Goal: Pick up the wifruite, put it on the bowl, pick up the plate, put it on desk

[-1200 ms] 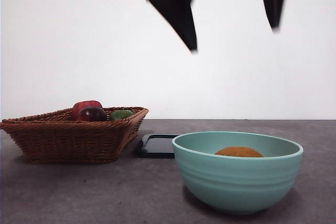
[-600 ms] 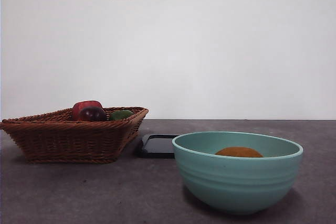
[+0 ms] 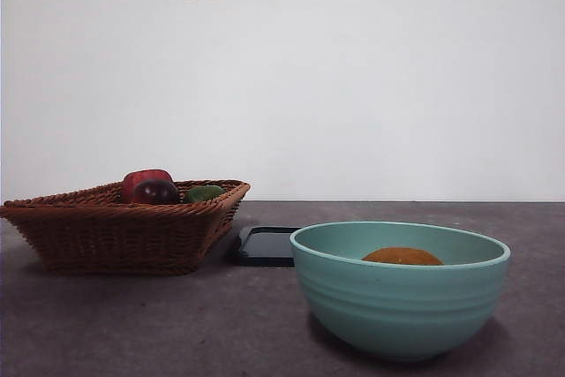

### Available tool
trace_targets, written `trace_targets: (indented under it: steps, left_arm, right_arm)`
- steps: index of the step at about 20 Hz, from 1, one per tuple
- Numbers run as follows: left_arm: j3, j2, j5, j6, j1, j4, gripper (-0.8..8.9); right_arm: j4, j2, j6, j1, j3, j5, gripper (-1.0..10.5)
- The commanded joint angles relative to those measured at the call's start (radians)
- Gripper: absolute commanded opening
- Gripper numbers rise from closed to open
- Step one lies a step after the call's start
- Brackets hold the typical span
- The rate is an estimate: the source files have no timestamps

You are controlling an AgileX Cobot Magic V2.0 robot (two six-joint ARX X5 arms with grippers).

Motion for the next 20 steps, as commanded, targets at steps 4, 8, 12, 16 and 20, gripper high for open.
trace_targets:
  steps: [4,8,12,16,20]
  left_arm:
    - [-0.224,-0.223,0.005,-0.021,-0.013,0.091,6.56]
    - [-0.284,-0.300,0.051,-0.060,-0.013,0.169,6.56]
    - [-0.284,-0.304,0.051,-0.036,-0.013,0.178,6.56]
    - [-0.284,-0.303,0.050,-0.026,-0.013,0.175,6.56]
    - [-0.284,-0.304,0.050,-0.026,-0.013,0.175,6.56]
  right_arm:
    - [0.006,0.002,0.001,0.005,0.018,-0.002,6.6]
    - [0.006,0.004,0.034,0.005,0.018,-0.002,6.6]
    - [0.006,0.004,0.091,0.005,0.018,-0.002,6.6]
    - [0.006,0.034,0.165,0.005,0.018,0.002,6.6]
    - [0.005,0.154,0.221,0.012,0.018,-0.003,6.6]
